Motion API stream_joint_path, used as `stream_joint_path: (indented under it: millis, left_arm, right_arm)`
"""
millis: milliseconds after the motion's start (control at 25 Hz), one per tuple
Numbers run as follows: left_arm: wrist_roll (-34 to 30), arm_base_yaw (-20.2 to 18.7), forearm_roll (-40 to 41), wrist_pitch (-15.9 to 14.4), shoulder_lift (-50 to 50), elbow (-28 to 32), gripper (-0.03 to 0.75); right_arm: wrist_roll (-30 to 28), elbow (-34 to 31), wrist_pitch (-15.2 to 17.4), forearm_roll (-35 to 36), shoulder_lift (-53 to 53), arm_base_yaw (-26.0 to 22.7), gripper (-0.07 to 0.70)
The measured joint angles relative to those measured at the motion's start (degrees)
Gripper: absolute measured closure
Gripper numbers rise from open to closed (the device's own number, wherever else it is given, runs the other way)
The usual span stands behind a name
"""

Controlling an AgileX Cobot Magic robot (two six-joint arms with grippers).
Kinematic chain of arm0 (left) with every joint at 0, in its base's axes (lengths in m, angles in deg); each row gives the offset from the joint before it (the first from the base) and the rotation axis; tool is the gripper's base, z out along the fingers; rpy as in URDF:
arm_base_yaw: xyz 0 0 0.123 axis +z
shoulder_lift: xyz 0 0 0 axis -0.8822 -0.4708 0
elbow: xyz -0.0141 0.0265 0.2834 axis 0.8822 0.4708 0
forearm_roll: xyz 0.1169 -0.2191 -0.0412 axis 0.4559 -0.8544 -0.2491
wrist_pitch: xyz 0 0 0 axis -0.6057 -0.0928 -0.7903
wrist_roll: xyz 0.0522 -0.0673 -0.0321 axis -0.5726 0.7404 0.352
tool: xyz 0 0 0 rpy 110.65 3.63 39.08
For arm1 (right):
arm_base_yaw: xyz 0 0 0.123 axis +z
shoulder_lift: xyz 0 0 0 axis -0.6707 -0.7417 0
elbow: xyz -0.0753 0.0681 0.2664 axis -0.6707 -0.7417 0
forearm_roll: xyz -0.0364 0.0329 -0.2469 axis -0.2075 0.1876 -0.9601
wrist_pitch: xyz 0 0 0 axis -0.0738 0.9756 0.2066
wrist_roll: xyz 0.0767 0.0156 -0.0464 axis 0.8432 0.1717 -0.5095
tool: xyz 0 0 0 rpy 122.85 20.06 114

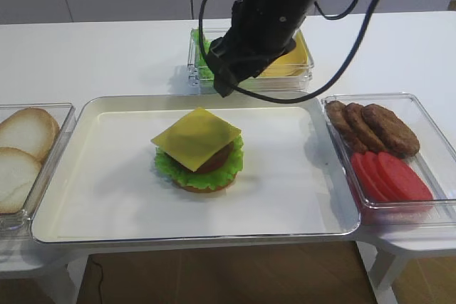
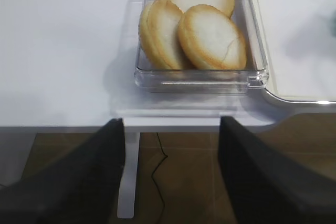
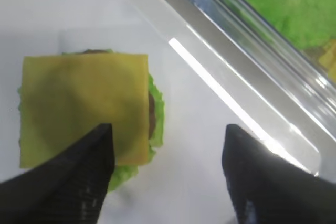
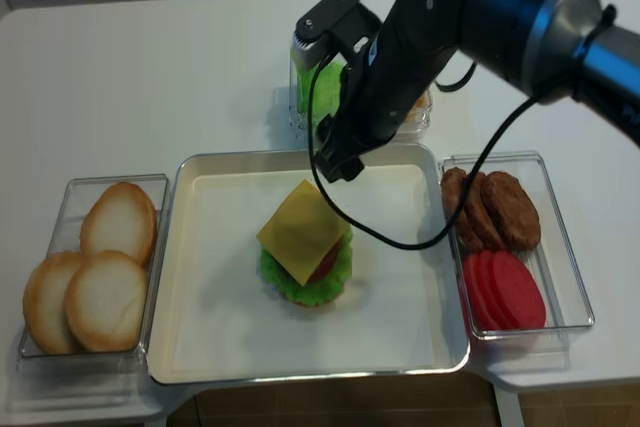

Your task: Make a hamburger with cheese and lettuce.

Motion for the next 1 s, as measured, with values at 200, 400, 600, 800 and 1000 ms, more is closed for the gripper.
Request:
stream_joint_path:
  millis: [200, 400, 600, 800, 1000]
  left_arm:
    - [0.00, 0.00, 0.00, 0.00, 0.00, 0.00, 0.298]
    - [0.00, 0.00, 0.00, 0.00, 0.00, 0.00, 0.298]
    - [0.00, 0.00, 0.00, 0.00, 0.00, 0.00, 0.298]
    - [0.00, 0.00, 0.00, 0.00, 0.00, 0.00, 0.298]
    - [0.00, 0.00, 0.00, 0.00, 0.00, 0.00, 0.298]
  right_arm:
    - [5.08, 0.00, 6.74, -0.61, 1.53, -6.51, 0.169]
    - [9.19, -0.40, 8.78, -1.65, 4.92, -15.06, 0.172]
    - [11.50, -6.23, 8.68, -3.19, 10.51, -21.01, 0.172]
    - [12.40, -15.13, 8.57, -5.43, 18.10, -24.10, 0.173]
    - [14.55, -23.00, 8.02, -7.03, 27.18, -24.24, 0.173]
